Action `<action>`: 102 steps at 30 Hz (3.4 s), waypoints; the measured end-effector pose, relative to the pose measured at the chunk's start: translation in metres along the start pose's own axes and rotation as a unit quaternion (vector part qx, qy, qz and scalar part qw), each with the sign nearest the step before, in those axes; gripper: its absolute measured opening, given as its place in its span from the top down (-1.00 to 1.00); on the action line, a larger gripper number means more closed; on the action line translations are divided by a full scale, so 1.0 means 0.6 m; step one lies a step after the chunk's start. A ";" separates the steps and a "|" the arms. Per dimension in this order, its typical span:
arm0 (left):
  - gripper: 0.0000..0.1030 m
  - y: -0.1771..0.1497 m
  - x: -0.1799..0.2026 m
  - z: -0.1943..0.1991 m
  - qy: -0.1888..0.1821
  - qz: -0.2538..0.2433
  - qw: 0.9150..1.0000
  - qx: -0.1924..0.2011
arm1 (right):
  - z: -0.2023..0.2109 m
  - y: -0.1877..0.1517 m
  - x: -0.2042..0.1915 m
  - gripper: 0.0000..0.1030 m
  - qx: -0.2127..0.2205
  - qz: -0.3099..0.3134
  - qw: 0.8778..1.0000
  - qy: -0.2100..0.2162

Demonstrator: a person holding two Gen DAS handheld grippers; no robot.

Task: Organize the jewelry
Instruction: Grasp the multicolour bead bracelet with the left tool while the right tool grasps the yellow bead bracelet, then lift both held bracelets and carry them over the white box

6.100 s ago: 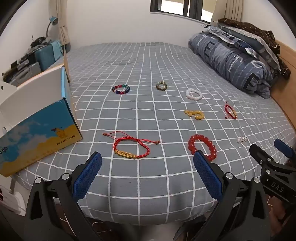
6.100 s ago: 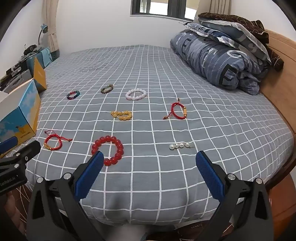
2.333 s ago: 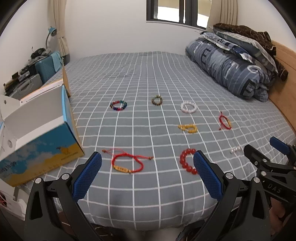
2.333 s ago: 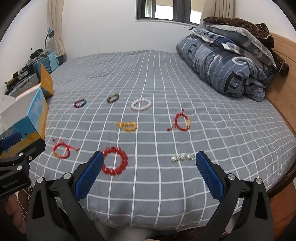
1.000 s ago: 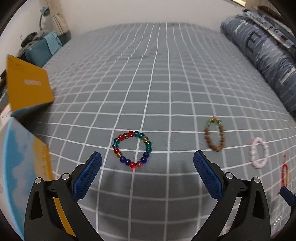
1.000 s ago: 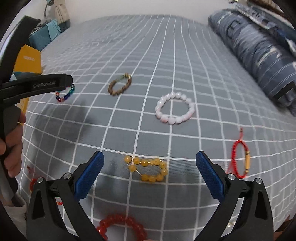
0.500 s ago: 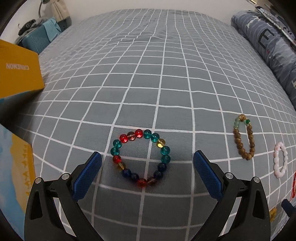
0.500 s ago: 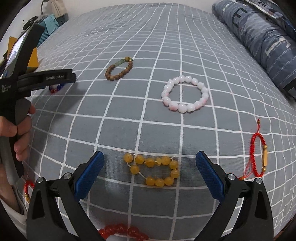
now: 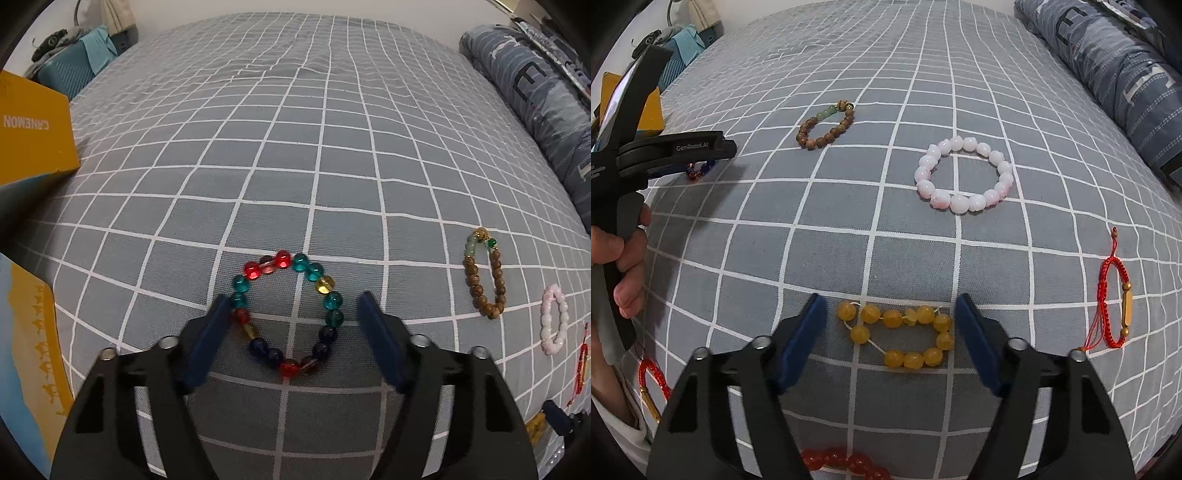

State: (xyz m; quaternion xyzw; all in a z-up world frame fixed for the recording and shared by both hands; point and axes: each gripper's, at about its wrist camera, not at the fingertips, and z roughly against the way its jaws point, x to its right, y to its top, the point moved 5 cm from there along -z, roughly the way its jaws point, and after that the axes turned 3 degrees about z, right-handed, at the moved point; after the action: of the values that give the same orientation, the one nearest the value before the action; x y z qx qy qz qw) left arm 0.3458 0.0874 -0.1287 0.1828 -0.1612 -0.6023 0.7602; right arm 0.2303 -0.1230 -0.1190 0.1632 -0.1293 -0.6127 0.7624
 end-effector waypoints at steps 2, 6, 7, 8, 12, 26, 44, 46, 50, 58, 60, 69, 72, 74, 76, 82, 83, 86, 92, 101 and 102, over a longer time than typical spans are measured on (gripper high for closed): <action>-0.06 -0.001 0.000 0.002 -0.003 0.001 1.000 0.000 | 0.001 -0.001 -0.001 -0.09 -0.001 -0.004 1.000 0.001; 0.07 -0.004 0.001 0.007 -0.010 -0.001 1.000 0.000 | 0.002 -0.002 -0.001 0.18 -0.003 -0.009 1.000 -0.003; 0.09 -0.004 0.000 0.007 -0.011 -0.001 1.000 -0.001 | 0.002 -0.002 -0.001 0.26 -0.003 -0.009 1.000 -0.004; 0.13 -0.004 0.000 0.008 -0.013 0.001 1.000 -0.001 | 0.002 -0.002 -0.002 0.31 -0.003 -0.009 1.000 -0.004; 0.62 -0.005 0.000 0.014 -0.023 0.003 1.000 -0.001 | 0.006 -0.002 -0.005 0.65 -0.001 -0.008 1.000 -0.007; 1.00 -0.013 0.023 0.050 -0.032 -0.013 0.999 0.018 | 0.020 -0.002 -0.012 0.83 0.011 -0.008 1.000 -0.002; 0.58 -0.009 0.011 0.033 -0.010 -0.011 1.000 0.019 | 0.036 -0.004 -0.022 0.82 0.022 0.001 1.000 0.004; 0.44 -0.010 0.014 0.035 -0.003 -0.017 0.999 0.027 | 0.034 -0.004 -0.024 0.82 0.021 0.004 1.000 0.004; 0.01 -0.008 0.018 0.052 -0.005 -0.017 0.999 0.043 | 0.032 -0.006 -0.024 0.82 0.019 0.006 1.000 0.006; -0.09 -0.007 0.002 0.041 0.020 -0.007 0.999 0.043 | 0.033 -0.005 -0.024 0.82 0.018 0.010 1.000 0.008; -0.07 -0.010 -0.002 0.030 0.023 -0.005 0.999 0.033 | 0.032 -0.005 -0.025 0.82 0.018 0.010 1.000 0.008; 0.80 -0.012 -0.007 0.019 0.016 -0.002 1.000 0.018 | 0.032 -0.005 -0.025 0.82 0.018 0.010 1.000 0.008; 0.82 -0.015 -0.004 0.027 0.008 0.001 1.000 0.017 | 0.032 -0.005 -0.024 0.82 0.018 0.010 1.000 0.008; 0.82 -0.017 0.001 0.035 0.005 0.001 1.000 0.019 | 0.032 -0.005 -0.024 0.82 0.018 0.010 1.000 0.008; 0.82 -0.015 0.002 0.042 0.003 -0.001 1.000 0.023 | 0.035 -0.005 -0.026 0.82 0.020 0.010 1.000 0.008; 0.82 -0.016 0.017 0.084 -0.014 -0.007 0.999 0.043 | 0.055 -0.002 -0.031 0.82 0.033 0.010 0.999 0.010; 0.82 -0.016 0.021 0.094 -0.020 -0.009 0.999 0.046 | 0.059 -0.001 -0.031 0.82 0.035 0.009 0.999 0.010; 0.82 -0.018 0.027 0.114 -0.027 -0.012 0.998 0.051 | 0.072 0.000 -0.033 0.82 0.042 0.008 0.999 0.010; 0.82 -0.019 0.035 0.157 -0.038 -0.016 0.997 0.064 | 0.100 0.001 -0.038 0.82 0.056 0.008 0.998 0.007; 0.82 -0.033 0.040 0.219 -0.044 -0.029 0.995 0.083 | 0.148 -0.002 -0.043 0.82 0.077 0.006 0.997 0.010; 0.82 -0.036 0.040 0.225 -0.045 -0.031 0.995 0.084 | 0.152 -0.001 -0.044 0.82 0.079 0.007 0.997 0.009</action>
State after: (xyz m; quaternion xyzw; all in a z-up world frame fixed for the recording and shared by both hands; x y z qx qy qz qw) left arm 0.2697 0.0480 -0.0191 0.2234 -0.2399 -0.6174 0.7151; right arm 0.1880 -0.1057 -0.0360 0.2275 -0.1714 -0.5938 0.7526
